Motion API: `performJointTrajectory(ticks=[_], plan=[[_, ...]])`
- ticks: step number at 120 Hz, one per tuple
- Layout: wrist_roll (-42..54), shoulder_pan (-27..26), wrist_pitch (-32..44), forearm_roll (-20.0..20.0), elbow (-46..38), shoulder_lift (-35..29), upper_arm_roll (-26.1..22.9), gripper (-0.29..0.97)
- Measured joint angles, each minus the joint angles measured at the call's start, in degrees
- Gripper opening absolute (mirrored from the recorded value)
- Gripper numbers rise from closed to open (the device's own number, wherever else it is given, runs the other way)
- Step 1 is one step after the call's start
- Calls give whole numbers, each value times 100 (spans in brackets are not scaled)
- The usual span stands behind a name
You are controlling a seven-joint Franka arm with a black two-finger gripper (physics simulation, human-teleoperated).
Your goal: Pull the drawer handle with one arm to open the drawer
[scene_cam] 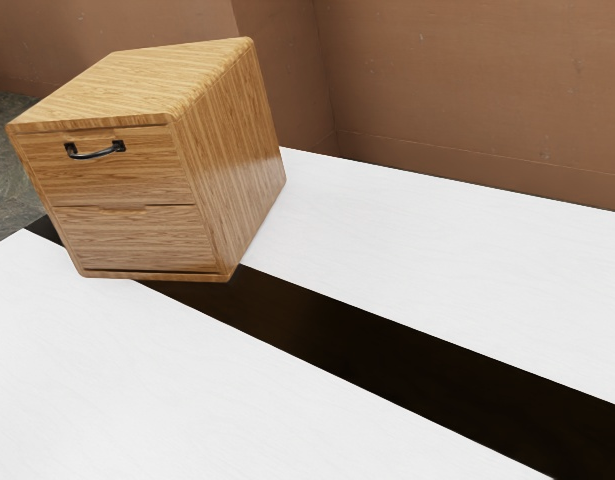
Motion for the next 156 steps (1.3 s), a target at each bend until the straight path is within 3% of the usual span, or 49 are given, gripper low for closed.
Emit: performJointTrajectory(ticks=[42,78,100,130,156], plan=[[518,-72,575,7,176,871,-404,68],[784,-47,724,-20,662,1617,-167,68],[900,-83,597,85,936,1696,-348,68],[1011,-41,445,232,926,1835,-23,68],[1086,-86,713,-628,1089,2668,52,68]])
